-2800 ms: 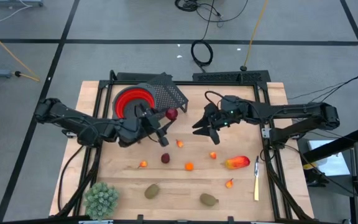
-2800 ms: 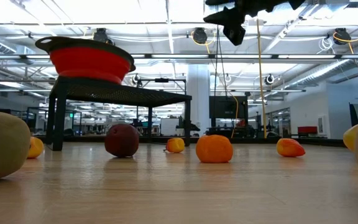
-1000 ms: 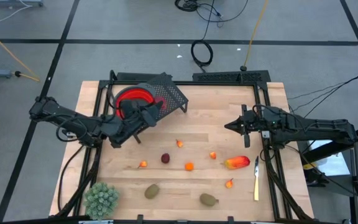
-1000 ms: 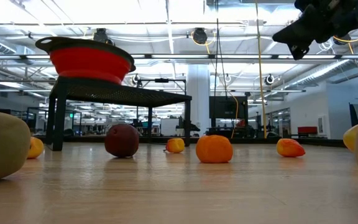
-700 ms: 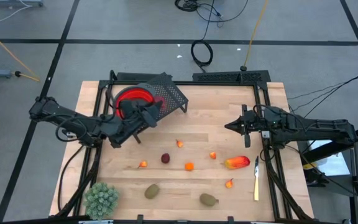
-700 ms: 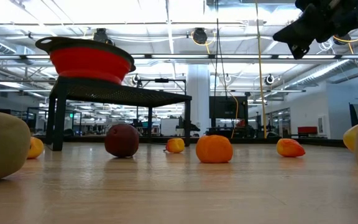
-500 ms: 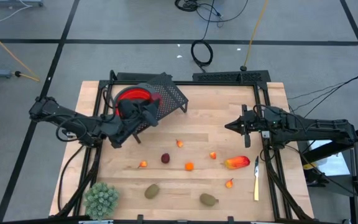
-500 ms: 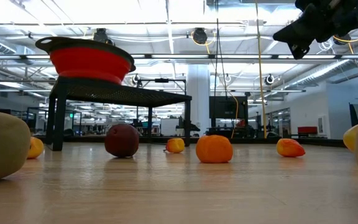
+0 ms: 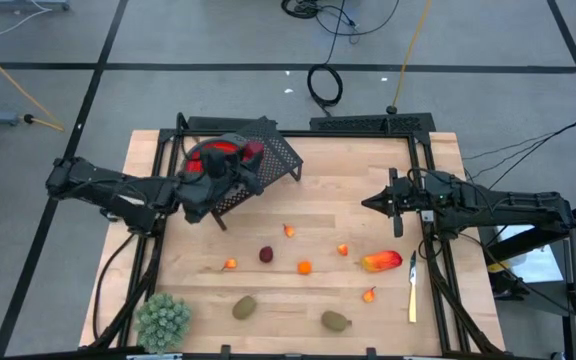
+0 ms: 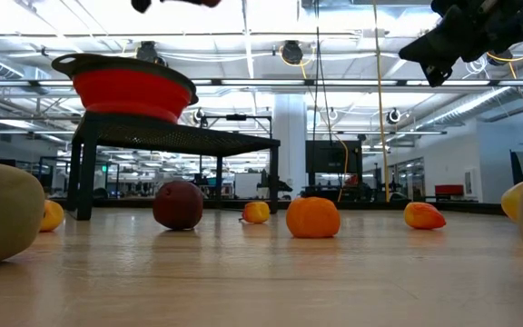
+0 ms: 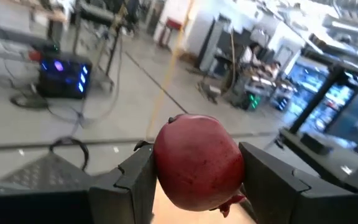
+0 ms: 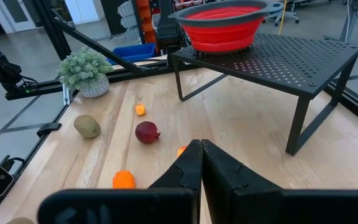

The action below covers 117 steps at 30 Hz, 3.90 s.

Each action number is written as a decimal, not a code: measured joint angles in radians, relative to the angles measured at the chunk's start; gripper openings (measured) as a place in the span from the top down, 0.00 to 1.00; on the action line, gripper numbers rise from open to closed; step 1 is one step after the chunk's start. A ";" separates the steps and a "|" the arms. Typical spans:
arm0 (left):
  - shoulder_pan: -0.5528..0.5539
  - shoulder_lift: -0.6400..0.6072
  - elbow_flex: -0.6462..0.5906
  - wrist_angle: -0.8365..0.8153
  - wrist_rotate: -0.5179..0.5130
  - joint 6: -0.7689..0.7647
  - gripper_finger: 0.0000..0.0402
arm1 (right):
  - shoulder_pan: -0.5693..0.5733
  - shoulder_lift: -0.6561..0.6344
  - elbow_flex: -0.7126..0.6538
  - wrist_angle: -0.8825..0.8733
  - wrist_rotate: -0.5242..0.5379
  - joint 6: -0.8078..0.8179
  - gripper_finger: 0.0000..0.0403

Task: Pick & Place Fruit
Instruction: Put the pomegranate into the red strainer bowl on the shelf, then put the kiwi into the red strainer bowl on the shelf

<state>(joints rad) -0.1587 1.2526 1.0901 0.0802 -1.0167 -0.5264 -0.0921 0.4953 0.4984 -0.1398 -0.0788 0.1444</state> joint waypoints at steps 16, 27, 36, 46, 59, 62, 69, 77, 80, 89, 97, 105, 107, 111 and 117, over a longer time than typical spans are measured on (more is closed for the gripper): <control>0.283 -0.080 0.000 -0.434 0.387 -0.169 0.51 | 0.000 0.000 0.000 0.000 0.000 0.000 1.00; 0.430 -0.138 0.005 -0.699 0.548 -0.165 0.51 | 0.000 0.001 0.000 -0.003 0.000 0.000 1.00; 0.497 -0.035 0.254 -1.069 0.615 -0.135 0.51 | 0.000 0.001 0.000 -0.008 0.000 0.000 1.00; 0.539 0.075 0.374 -1.283 0.752 -0.100 0.51 | 0.000 0.001 0.001 -0.008 0.000 0.000 1.00; 0.610 0.165 0.375 -1.400 0.862 -0.104 0.51 | 0.000 0.001 0.001 -0.008 0.000 0.000 1.00; 0.609 0.184 0.375 -1.419 0.861 -0.103 0.51 | 0.000 0.002 0.001 -0.008 -0.001 0.000 1.00; 0.601 0.227 0.375 -1.447 0.862 -0.102 0.51 | 0.000 0.002 0.001 -0.008 -0.001 0.000 1.00; 0.595 0.261 0.375 -1.447 0.852 -0.006 0.51 | 0.000 0.002 0.001 -0.008 -0.001 0.000 1.00; 0.595 0.267 0.375 -1.447 0.852 0.005 0.51 | 0.000 0.002 0.001 -0.008 -0.002 0.000 1.00; 0.597 0.267 0.375 -1.446 0.828 -0.003 0.40 | 0.000 0.002 0.001 -0.009 -0.002 0.000 1.00; 0.597 0.267 0.375 -1.447 0.827 0.035 0.30 | 0.000 0.002 0.001 -0.008 -0.004 0.000 1.00; 0.594 0.185 0.375 -1.487 0.861 -0.089 0.39 | 0.000 0.001 0.001 -0.008 -0.004 0.000 1.00; 0.592 0.148 0.375 -1.485 0.879 -0.114 0.43 | 0.000 0.002 0.001 -0.008 -0.004 0.000 1.00; 0.565 0.073 0.375 -1.468 0.886 -0.166 0.51 | 0.000 0.002 0.001 -0.008 -0.004 0.000 1.00; 0.489 -0.019 0.375 -1.421 0.887 -0.259 0.58 | 0.000 0.001 0.001 -0.008 -0.005 0.000 1.00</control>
<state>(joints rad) 0.3299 1.2340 1.4647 -1.3412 -0.1300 -0.7850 -0.0917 0.4967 0.4992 -0.1474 -0.0834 0.1448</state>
